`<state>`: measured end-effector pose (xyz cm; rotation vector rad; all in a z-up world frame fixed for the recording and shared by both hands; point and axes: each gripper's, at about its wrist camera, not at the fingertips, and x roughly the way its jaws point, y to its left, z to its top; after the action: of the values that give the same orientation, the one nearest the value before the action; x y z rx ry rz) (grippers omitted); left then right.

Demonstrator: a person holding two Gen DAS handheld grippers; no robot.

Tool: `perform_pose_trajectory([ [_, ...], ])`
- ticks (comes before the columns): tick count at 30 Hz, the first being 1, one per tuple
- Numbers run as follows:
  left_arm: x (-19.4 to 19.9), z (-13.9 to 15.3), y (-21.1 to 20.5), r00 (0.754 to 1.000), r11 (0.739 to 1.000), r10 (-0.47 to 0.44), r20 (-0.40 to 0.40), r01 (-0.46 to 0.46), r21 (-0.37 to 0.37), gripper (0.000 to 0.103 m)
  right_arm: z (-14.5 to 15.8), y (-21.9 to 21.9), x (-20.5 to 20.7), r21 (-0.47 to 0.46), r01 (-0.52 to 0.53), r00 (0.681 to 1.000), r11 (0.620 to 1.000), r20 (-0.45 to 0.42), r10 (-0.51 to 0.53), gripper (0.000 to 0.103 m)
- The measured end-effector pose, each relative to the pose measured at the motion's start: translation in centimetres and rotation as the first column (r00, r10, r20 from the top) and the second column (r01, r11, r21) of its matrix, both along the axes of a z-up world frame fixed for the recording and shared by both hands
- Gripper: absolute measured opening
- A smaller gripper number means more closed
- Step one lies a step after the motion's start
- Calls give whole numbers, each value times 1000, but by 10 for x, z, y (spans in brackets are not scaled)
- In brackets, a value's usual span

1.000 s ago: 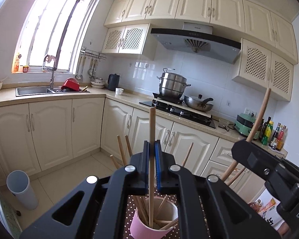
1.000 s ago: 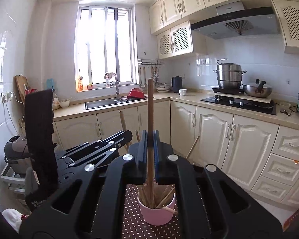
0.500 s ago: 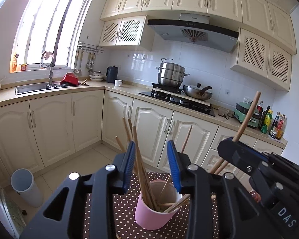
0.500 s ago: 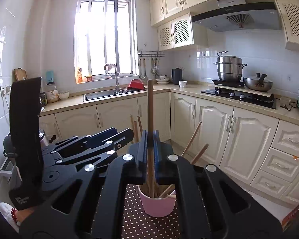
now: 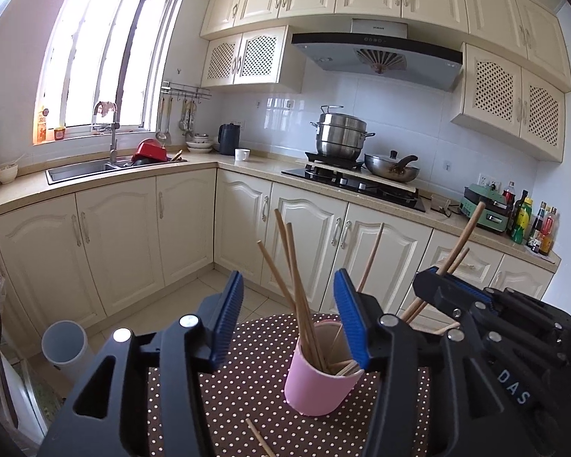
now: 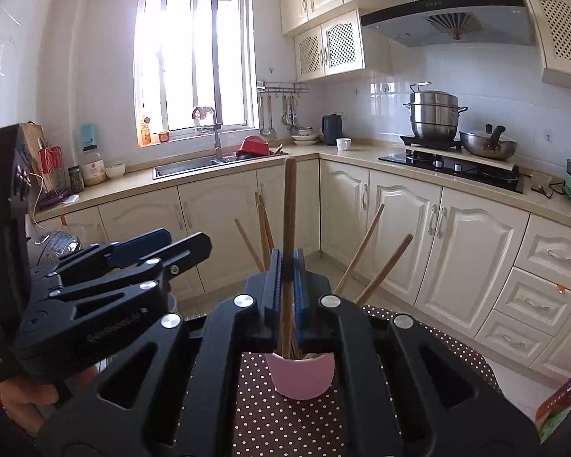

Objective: Organize utensils

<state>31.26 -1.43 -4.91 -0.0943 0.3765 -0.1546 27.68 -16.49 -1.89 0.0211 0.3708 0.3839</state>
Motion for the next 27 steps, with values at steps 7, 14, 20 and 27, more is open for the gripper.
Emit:
perform_pose_trajectory([
  [7, -6, -2, 5, 1000, 1000, 7, -30, -7, 14, 53, -13, 4, 4, -25, 8, 999, 1000, -48, -10, 6],
  [14, -16, -1, 11, 998, 1000, 14, -58, -12, 27, 56, -22, 5, -1, -28, 19, 996, 999, -85, -22, 7],
  [20, -33, 2, 16, 998, 999, 18, -66, -16, 29, 58, -11, -1, -15, -12, 32, 996, 999, -77, -33, 7],
  [27, -57, 0, 20, 996, 999, 20, -92, -17, 31, 58, -5, -10, -43, 1, 24, 998, 1000, -64, -24, 7],
])
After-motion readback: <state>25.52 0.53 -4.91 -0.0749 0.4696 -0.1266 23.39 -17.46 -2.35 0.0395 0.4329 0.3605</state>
